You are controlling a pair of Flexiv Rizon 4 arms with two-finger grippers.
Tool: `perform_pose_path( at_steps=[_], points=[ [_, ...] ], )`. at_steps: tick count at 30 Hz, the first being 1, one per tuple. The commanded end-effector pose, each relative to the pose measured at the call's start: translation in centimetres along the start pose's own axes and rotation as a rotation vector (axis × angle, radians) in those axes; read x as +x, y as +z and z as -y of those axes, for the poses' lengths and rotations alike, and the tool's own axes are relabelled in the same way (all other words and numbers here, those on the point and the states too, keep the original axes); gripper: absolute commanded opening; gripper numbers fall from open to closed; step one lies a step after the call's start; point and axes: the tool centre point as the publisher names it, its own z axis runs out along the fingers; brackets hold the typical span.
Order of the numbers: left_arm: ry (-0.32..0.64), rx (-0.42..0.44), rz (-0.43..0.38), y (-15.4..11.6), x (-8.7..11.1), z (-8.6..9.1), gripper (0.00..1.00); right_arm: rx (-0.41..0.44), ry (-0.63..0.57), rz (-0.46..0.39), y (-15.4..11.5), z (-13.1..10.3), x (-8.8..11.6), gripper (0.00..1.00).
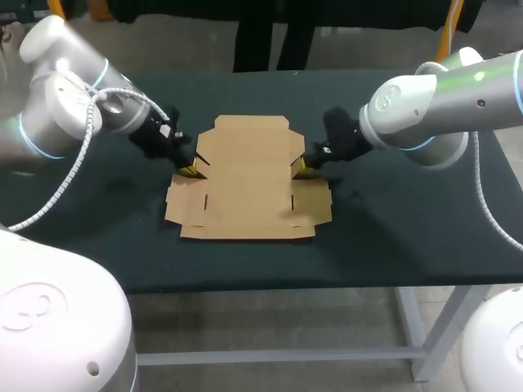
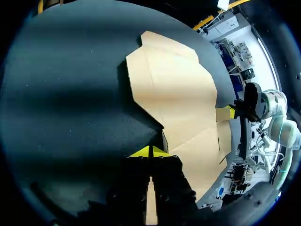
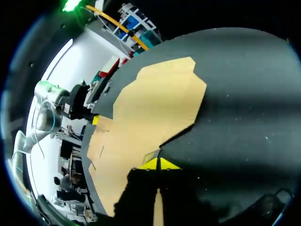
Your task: Assemble the packaging by folding the flat box into shape, placing the metal phone stand inside, and closing the box properly
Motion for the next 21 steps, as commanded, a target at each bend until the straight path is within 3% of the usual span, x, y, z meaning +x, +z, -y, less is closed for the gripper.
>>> perform_pose_path(
  at_steps=[1, 21],
  points=[
    [0.005, 0.01, 0.005, -0.1, 0.3, -0.4, 0.0, 0.005, 0.003, 0.02, 0.1, -0.1, 0.4, 0.0],
    [0.057, 0.034, 0.055, 0.3, 1.5, -0.6, 0.0, 0.025, 0.012, 0.099, 0.6, -0.8, 0.9, 0.0]
  ],
)
